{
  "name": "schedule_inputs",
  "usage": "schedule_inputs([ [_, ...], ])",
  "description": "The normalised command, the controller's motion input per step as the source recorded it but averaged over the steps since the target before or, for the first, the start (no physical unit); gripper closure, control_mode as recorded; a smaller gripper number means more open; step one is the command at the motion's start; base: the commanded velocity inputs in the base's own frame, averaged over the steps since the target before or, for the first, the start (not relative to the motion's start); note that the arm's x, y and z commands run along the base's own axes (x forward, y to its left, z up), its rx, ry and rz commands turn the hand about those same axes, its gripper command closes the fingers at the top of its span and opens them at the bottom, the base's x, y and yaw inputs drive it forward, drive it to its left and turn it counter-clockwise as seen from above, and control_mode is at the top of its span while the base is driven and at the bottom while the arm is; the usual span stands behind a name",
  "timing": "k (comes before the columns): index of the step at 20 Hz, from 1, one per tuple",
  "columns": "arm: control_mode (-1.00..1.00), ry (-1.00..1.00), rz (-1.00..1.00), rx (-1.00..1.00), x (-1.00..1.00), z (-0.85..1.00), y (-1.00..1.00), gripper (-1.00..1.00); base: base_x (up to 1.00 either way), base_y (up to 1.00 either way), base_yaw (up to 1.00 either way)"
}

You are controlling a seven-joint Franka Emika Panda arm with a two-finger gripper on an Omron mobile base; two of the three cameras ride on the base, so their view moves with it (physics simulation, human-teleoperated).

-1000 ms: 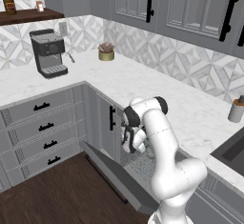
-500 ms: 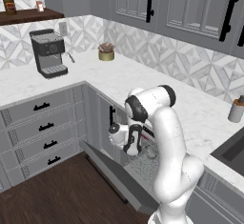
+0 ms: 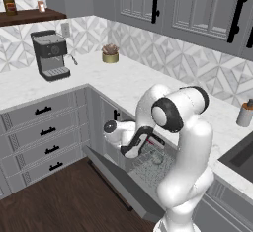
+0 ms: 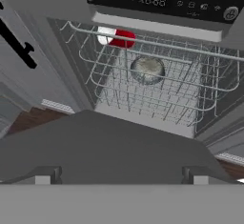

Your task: Pick up the cup and bowl from the counter, place them in the dishwasher, and close the dishwasher door.

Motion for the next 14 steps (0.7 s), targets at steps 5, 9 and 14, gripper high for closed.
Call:
schedule_inputs([
  [5, -1.00, -0.08, -0.04, 0.01, -0.50, 1.00, 0.61, -1.00, 0.00, 0.00, 0.00],
  [9, -1.00, -0.04, -0.03, 0.01, -0.53, 1.00, 0.62, -1.00, 0.00, 0.00, 0.00],
  [14, -1.00, -0.01, -0.02, 0.00, -0.54, 0.85, 0.73, -1.00, 0.00, 0.00, 0.00],
])
